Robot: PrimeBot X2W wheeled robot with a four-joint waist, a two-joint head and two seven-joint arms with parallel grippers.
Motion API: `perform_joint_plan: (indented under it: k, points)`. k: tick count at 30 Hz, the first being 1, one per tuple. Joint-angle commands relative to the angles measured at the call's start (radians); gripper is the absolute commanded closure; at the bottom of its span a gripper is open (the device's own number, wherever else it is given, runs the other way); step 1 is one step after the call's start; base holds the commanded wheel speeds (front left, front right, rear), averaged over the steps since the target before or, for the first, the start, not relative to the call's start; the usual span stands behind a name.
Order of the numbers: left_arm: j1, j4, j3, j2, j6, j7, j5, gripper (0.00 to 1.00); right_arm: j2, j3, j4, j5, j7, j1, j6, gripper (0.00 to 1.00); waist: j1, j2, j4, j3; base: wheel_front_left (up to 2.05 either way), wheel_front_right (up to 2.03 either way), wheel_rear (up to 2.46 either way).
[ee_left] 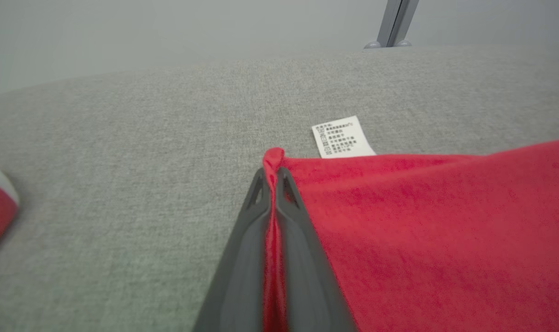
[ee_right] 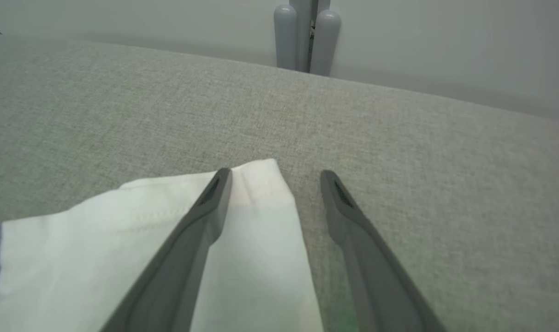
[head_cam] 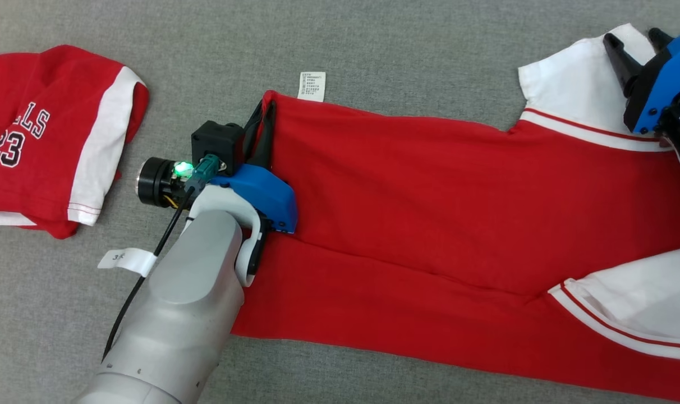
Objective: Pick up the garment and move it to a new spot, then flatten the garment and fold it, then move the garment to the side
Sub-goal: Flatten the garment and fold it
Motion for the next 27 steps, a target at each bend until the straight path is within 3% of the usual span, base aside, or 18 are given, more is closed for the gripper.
perform_joint_plan:
  k: [1, 2, 3, 4, 5, 10, 15, 19, 27]
  points:
    - [-0.009, -0.002, -0.018, -0.001, 0.014, 0.000, -0.016, 1.00, 0.006, 0.018, 0.010, 0.015, 0.026, -0.006, 0.000, 0.00, 0.0000, 0.0000, 0.017, 0.021, 0.00, 0.00, 0.00]
    - [-0.008, -0.005, -0.030, -0.001, 0.020, 0.001, -0.030, 1.00, 0.013, 0.036, 0.007, 0.028, 0.046, 0.006, 0.001, 0.22, 0.0000, 0.0000, 0.018, 0.022, 0.00, 0.00, 0.00]
    - [-0.009, -0.007, -0.040, -0.001, 0.027, 0.001, -0.041, 1.00, 0.014, 0.043, 0.002, 0.045, 0.049, 0.015, 0.001, 0.87, 0.0000, 0.0000, 0.018, 0.025, 0.00, 0.00, 0.00]
    - [-0.009, -0.007, -0.040, -0.001, 0.027, 0.001, -0.041, 1.00, 0.014, 0.043, 0.002, 0.045, 0.049, 0.015, 0.001, 0.87, 0.0000, 0.0000, 0.018, 0.025, 0.00, 0.00, 0.00]
    - [-0.010, -0.009, -0.048, -0.001, 0.034, 0.001, -0.050, 1.00, 0.006, 0.052, -0.003, 0.050, 0.052, 0.018, 0.001, 1.00, 0.0000, 0.0000, 0.018, 0.026, 0.00, 0.00, 0.00]
    - [-0.016, -0.035, -0.048, -0.001, 0.065, 0.001, -0.075, 1.00, -0.053, 0.068, -0.029, 0.060, -0.057, -0.004, 0.000, 1.00, 0.0000, 0.0000, 0.008, 0.023, 0.00, 0.00, 0.00]
    - [0.014, -0.079, 0.008, 0.002, 0.086, 0.000, -0.041, 1.00, -0.041, 0.067, -0.036, 0.074, -0.220, -0.008, 0.000, 1.00, 0.0000, 0.0000, -0.013, -0.009, 0.00, 0.00, 0.00]
    - [0.053, -0.090, 0.058, 0.005, 0.080, 0.000, -0.006, 1.00, -0.029, 0.071, -0.046, 0.109, -0.318, 0.020, 0.000, 1.00, 0.0000, 0.0000, -0.036, -0.056, 0.00, 0.00, 0.00]
    - [0.144, -0.104, 0.142, 0.045, 0.057, 0.000, 0.065, 1.00, -0.014, 0.111, -0.148, 0.236, -0.389, 0.119, 0.000, 1.00, 0.0000, 0.0000, -0.106, -0.158, 0.00, 0.00, 0.00]
